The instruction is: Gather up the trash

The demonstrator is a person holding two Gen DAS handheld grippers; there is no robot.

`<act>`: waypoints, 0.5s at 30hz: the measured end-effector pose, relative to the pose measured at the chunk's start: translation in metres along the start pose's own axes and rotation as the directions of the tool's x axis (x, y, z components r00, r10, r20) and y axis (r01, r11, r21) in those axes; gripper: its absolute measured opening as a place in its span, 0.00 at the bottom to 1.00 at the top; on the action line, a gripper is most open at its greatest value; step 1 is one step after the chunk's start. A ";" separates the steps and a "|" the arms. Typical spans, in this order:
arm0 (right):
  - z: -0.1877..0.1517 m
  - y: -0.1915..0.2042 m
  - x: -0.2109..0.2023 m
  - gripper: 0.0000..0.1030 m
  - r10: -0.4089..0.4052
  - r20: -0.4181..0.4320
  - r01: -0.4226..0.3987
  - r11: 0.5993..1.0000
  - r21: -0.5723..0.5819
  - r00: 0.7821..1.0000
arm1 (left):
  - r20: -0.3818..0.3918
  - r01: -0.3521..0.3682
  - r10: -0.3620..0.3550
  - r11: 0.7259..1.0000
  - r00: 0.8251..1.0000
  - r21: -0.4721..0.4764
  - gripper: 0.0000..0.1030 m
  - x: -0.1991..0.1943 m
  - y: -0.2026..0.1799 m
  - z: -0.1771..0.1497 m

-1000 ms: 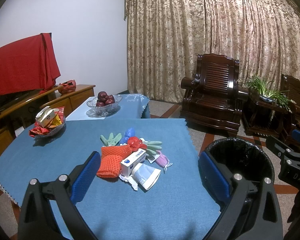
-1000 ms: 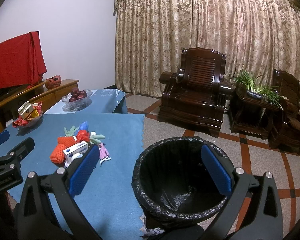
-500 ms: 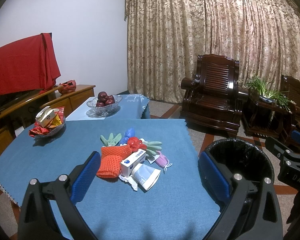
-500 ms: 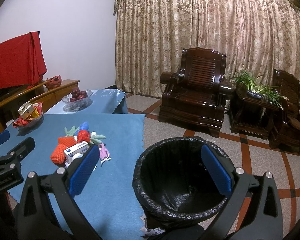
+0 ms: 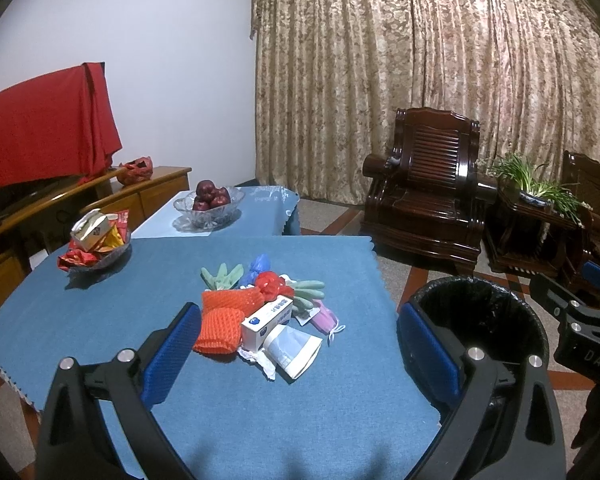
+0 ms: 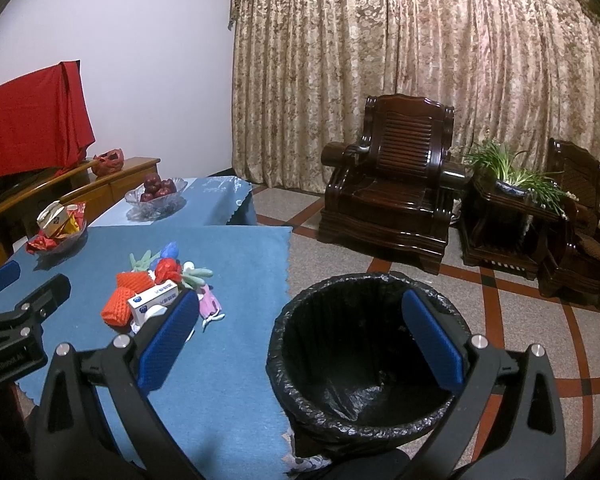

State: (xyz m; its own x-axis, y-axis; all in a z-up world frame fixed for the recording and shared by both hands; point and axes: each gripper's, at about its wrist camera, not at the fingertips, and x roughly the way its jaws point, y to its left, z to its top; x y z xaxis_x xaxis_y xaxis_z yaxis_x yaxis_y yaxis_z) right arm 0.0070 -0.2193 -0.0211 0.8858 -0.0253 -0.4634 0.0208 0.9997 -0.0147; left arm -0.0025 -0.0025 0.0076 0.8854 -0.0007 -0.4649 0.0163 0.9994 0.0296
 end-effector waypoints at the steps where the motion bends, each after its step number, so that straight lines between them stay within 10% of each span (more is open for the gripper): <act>1: -0.001 -0.003 0.000 0.96 0.001 -0.002 -0.001 1.000 -0.002 1.000 | -0.001 0.000 0.000 1.000 1.000 -0.001 0.94 0.001 0.002 0.001; 15: -0.005 0.079 0.080 0.96 0.110 -0.056 -0.113 0.992 -0.053 0.992 | -0.068 -0.170 0.167 0.985 0.984 -0.037 0.94 0.065 0.076 -0.031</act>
State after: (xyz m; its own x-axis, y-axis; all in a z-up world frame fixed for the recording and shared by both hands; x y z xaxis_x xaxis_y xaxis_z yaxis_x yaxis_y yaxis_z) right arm 0.0771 -0.1428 -0.0635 0.8552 0.0844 -0.5113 -0.1039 0.9945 -0.0096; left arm 0.0414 0.0741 -0.0480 0.8420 0.1683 -0.5125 -0.1511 0.9856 0.0755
